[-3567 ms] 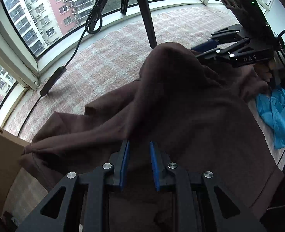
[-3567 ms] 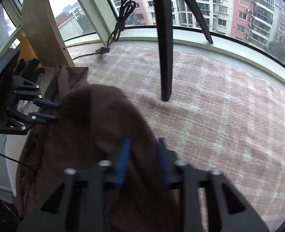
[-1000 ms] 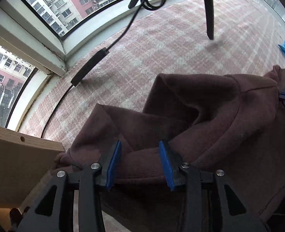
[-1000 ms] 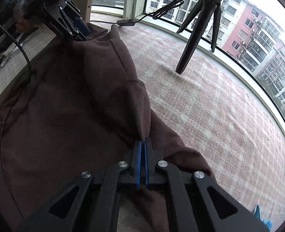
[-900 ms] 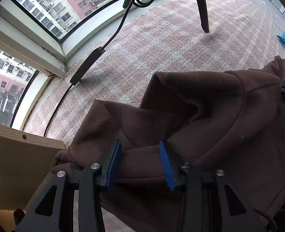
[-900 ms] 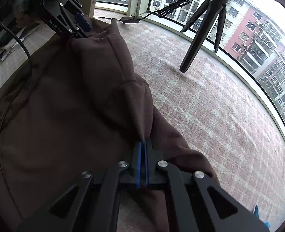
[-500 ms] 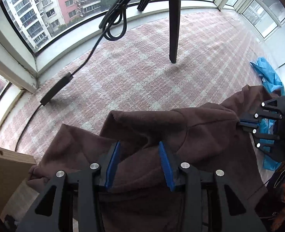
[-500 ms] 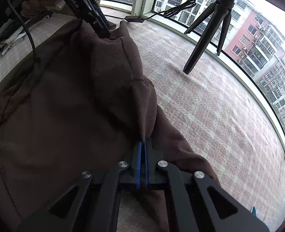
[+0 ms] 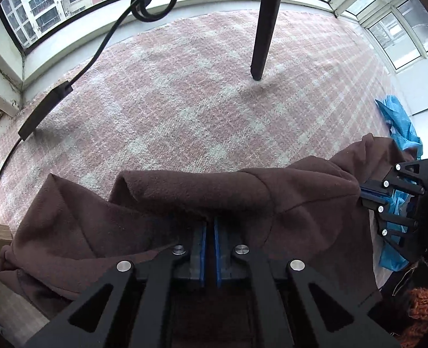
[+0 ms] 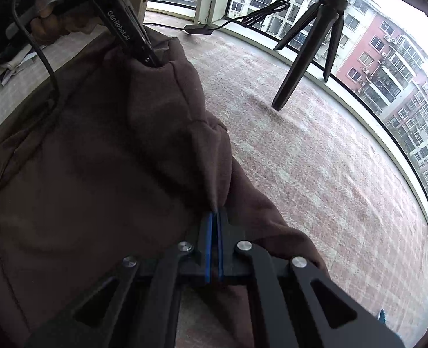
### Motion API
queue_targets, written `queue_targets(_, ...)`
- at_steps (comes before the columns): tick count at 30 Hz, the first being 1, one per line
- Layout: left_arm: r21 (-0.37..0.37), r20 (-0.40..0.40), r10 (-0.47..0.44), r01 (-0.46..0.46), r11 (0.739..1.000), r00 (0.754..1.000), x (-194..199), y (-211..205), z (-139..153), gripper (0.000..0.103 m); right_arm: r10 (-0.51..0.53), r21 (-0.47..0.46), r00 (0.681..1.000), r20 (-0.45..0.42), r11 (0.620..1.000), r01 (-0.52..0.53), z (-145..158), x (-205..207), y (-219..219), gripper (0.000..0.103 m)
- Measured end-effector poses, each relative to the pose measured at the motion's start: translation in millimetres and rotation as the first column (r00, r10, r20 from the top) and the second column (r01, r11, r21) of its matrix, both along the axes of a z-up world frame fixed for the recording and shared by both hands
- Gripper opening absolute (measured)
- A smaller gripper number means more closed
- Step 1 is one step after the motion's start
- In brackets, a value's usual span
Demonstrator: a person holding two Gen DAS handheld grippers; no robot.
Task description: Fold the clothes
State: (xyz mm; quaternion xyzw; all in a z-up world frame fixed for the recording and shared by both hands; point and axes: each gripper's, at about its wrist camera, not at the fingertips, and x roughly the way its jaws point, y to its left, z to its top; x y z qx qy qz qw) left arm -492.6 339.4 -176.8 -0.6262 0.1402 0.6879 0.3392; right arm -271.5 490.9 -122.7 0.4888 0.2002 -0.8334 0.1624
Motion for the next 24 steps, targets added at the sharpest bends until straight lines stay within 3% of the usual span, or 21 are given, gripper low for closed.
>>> queue_targets(4, 0.015, -0.126, 0.048, -0.046, 0.999, 0.991, -10, -5, 40, 0.003, -0.059, 0.003, 0.997, -0.054, 0.998, 0.059, 14, -10, 13, 0.003)
queue_targets(7, 0.028, -0.282, 0.066, -0.061, 0.998, 0.957, -22, 2, 77, 0.003, -0.116, 0.009, 0.989, -0.094, 0.993, 0.117, 26, -25, 22, 0.003)
queue_targets(10, 0.011, -0.332, 0.079, -0.08, 0.997, 0.94, -33, 15, 77, 0.003, -0.169, 0.003, 0.981, -0.099, 0.985, 0.17, 26, -44, 32, 0.003)
queue_targets(13, -0.103, -0.372, 0.082, -0.128, 0.986, 0.925, -46, 12, 63, 0.004, -0.175, 0.036, 0.981, -0.081, 0.983, 0.178, 15, -60, 38, 0.004)
queue_targets(15, -0.135, -0.39, 0.091, -0.155, 0.979, 0.916, -45, 7, 60, 0.009, -0.229, -0.006, 0.972, -0.047, 0.973, 0.229, 21, -61, 57, 0.005)
queue_targets(19, -0.134, -0.458, 0.105, -0.186, 0.973, 0.883, -31, -10, 85, 0.014, -0.352, -0.227, 0.936, 0.012, 0.911, 0.345, 64, -44, 135, 0.015)
queue_targets(21, -0.128, -0.488, 0.111, -0.197, 0.972, 0.866, -21, -18, 100, 0.014, -0.401, -0.263, 0.915, 0.035, 0.88, 0.396, 84, -19, 170, 0.03)
queue_targets(22, -0.112, -0.493, 0.115, -0.194, 0.975, 0.863, -13, -21, 109, 0.014, -0.425, -0.276, 0.904, 0.048, 0.864, 0.421, 93, -5, 187, 0.031)
queue_targets(24, -0.061, -0.46, 0.103, -0.148, 0.987, 0.882, 9, -20, 118, 0.014, -0.481, -0.291, 0.874, 0.071, 0.828, 0.48, 104, 31, 220, 0.031)
